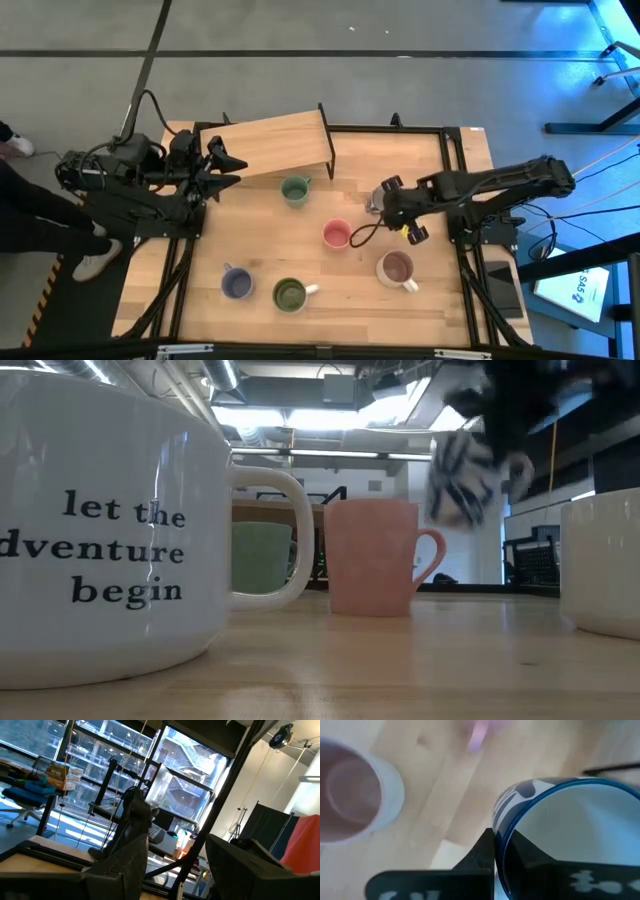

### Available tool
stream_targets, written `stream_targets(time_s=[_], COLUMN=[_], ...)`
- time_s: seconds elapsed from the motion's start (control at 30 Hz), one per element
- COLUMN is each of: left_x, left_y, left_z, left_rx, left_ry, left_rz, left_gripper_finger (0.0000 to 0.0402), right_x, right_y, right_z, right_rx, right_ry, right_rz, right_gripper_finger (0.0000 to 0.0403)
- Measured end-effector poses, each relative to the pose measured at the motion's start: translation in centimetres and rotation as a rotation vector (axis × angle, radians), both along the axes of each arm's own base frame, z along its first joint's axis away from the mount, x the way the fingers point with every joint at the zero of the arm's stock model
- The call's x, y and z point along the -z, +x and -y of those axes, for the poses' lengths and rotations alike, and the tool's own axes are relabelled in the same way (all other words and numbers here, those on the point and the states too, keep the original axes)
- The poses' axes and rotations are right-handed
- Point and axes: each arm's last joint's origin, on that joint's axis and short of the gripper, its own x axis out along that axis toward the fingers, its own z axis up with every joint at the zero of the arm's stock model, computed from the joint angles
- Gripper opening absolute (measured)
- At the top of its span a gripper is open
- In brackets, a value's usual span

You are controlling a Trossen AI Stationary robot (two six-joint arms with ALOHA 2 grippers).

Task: Place coffee mugs
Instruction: Put the blue patterned mug on the shelf

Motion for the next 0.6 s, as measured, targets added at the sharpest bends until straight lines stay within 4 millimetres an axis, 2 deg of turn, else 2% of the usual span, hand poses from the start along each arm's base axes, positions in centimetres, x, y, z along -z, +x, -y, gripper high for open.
stream_targets(time_s=[0.17,0.33,0.47,0.6], left_x=[0.0,0.0,0.0,0.0], left_y=[0.0,-0.1,0.0,0.0], left_z=[0.0,0.0,0.0,0.0], left_rx=[-0.005,-0.005,-0.005,-0.005], left_ry=[-0.001,-0.001,-0.001,-0.001], left_rz=[0.000,0.001,0.001,0.001], left_gripper_finger=[0.0192,0.0192,0.0192,0.0192], right_x=[-5.7,-11.0,-13.7,-14.4], right_y=[1.7,4.6,7.1,9.5], right_z=[1.9,5.0,8.0,10.8], right_rx=[0.000,-0.043,-0.045,-0.043], right_ry=[-0.036,-0.119,-0.181,-0.225], right_rz=[0.027,0.078,0.129,0.164], right_gripper_finger=[0.0002,0.0002,0.0001,0.0001])
